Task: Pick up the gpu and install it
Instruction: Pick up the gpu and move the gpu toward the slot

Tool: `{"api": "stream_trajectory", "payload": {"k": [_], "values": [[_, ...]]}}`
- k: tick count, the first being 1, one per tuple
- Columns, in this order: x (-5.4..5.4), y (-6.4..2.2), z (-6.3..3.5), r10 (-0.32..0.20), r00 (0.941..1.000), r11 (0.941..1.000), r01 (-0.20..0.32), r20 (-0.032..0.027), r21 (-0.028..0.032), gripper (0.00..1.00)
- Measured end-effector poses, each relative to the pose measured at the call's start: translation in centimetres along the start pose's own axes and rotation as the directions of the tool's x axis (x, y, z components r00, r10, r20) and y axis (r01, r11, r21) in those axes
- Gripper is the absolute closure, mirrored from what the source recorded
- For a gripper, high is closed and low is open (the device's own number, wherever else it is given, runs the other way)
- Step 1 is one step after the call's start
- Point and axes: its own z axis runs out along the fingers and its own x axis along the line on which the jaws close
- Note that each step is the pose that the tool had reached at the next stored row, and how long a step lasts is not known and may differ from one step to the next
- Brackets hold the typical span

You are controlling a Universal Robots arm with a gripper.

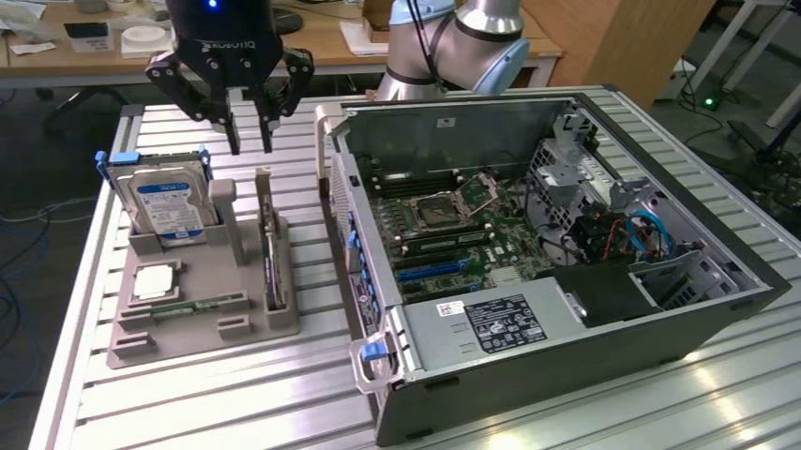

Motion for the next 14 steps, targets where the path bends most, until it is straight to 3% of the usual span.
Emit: {"api": "stream_trajectory", "payload": {"k": [4, 6, 7, 10, 14], "values": [[0.0, 0.0, 0.0, 0.0, 1.0, 1.0, 0.0, 0.0, 0.0, 0.47], [0.0, 0.0, 0.01, -0.002, 1.0, 1.0, 0.002, -0.0001, 0.0, 0.47], [0.01, 0.0, 0.04, -0.012, 0.9999, 0.9999, 0.012, -0.0008, -0.0004, 0.41], [0.01, -0.01, 0.21, -0.062, 0.9981, 0.9981, 0.062, -0.0037, -0.0015, 0.41], [0.02, -0.03, 0.69, -0.072, 0.9974, 0.9974, 0.072, -0.009, -0.0017, 0.41]]}}
